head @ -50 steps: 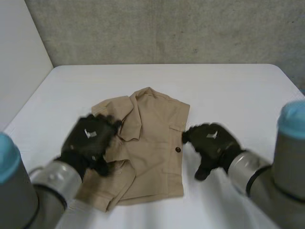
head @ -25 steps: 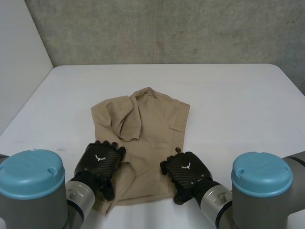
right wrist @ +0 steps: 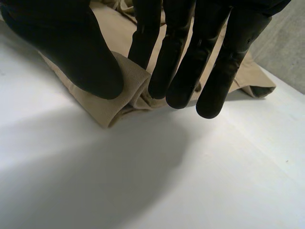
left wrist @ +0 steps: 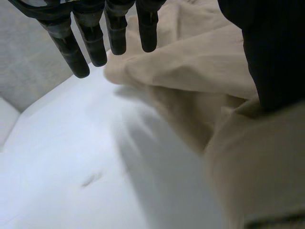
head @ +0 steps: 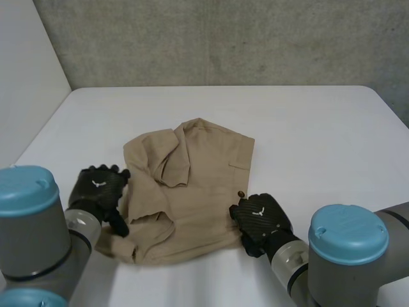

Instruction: Fold the shorts.

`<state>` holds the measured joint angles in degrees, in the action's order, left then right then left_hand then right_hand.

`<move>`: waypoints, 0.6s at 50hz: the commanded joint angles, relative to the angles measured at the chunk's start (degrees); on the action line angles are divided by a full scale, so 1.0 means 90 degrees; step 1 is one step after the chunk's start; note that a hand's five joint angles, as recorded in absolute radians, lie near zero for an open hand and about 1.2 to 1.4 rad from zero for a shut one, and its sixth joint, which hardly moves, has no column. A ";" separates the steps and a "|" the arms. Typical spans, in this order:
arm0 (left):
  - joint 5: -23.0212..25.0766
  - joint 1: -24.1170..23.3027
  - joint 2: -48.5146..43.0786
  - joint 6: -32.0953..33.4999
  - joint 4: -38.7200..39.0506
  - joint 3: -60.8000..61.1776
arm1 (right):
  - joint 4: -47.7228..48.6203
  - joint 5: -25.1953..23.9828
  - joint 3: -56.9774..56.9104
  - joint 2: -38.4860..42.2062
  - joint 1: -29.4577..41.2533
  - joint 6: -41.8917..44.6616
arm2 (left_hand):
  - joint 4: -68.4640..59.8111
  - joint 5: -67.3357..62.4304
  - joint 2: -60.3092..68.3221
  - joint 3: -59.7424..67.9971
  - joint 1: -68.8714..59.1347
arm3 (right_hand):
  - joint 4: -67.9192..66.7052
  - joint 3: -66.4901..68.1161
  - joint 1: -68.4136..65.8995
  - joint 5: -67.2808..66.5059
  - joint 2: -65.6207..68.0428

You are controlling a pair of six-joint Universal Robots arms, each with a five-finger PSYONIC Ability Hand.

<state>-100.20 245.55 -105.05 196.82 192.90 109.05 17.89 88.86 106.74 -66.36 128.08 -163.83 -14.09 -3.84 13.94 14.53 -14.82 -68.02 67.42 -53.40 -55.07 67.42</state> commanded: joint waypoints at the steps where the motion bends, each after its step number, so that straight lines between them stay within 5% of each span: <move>1: 0.0010 0.0695 -0.0075 0.0143 0.0002 -0.0173 | -0.0093 0.0000 0.0025 -0.0429 -0.0110 0.0019 | -0.0186 -0.0214 0.0202 0.0137 -0.0105 | -0.1331 0.1398 -0.2956 -0.1659 0.1398; 14: 0.0069 0.1731 -0.0027 0.0856 0.0256 -0.0349 | -0.0250 -0.0010 0.0093 -0.1045 -0.1028 0.0615 | -0.0149 -0.0177 0.0165 0.0100 -0.0067 | -0.1331 0.1398 -0.2956 -0.1659 0.1398; 30: 0.0459 -0.0640 0.2423 0.0135 -0.0729 0.0520 | -0.0240 0.0010 0.0034 -0.0879 -0.0882 0.0635 | -0.0111 -0.0140 0.0128 0.0063 -0.0030 | -0.1331 0.1398 -0.2956 -0.1659 0.1398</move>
<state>-98.26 248.27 -89.90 202.36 190.17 110.94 15.69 89.05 107.20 -74.26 120.11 -158.18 -14.09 -3.63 13.93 14.53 -14.82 -68.03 67.42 -53.96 -56.71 67.41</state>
